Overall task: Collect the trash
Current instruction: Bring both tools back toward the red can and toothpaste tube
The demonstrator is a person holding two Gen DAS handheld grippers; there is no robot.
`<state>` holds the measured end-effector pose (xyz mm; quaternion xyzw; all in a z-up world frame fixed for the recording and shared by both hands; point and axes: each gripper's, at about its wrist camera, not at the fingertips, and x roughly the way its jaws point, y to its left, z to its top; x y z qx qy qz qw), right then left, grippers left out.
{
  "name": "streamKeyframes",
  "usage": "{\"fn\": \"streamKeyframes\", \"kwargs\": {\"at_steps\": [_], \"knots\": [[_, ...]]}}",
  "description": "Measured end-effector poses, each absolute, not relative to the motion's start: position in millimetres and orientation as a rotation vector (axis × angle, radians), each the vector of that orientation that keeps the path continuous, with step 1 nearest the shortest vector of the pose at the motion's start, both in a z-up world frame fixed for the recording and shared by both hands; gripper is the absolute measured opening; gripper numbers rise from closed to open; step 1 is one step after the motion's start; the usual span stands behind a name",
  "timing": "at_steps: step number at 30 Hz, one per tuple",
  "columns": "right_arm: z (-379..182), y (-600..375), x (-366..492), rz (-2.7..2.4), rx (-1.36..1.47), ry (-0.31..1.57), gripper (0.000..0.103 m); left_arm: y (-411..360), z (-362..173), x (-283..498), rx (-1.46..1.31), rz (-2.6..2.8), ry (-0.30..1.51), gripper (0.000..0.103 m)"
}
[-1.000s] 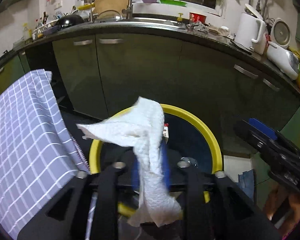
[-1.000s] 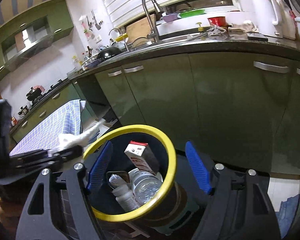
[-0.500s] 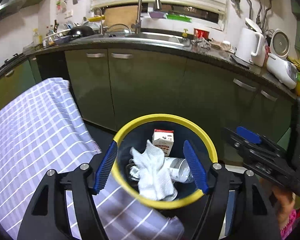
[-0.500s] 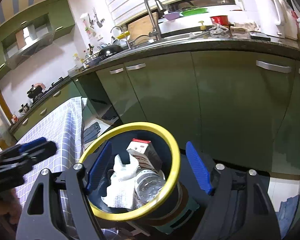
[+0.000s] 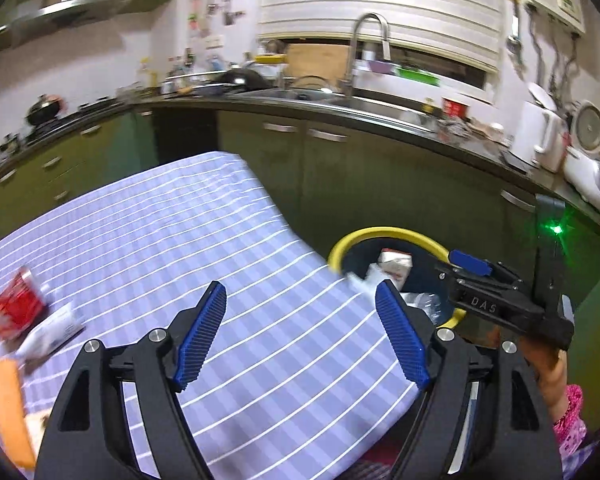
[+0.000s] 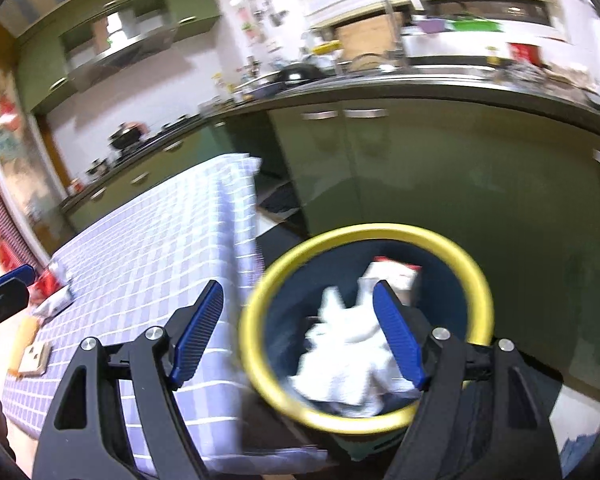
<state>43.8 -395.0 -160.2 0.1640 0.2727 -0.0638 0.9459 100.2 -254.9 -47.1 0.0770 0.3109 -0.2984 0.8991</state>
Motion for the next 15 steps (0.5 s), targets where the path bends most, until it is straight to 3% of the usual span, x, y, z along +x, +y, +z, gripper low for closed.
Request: {"fn": "streamKeyframes", "kwargs": {"at_steps": [15], "knots": [[-133, -218, 115, 0.338, 0.187, 0.623, 0.074, -68, -45, 65, 0.031, -0.239, 0.607, 0.077]]}}
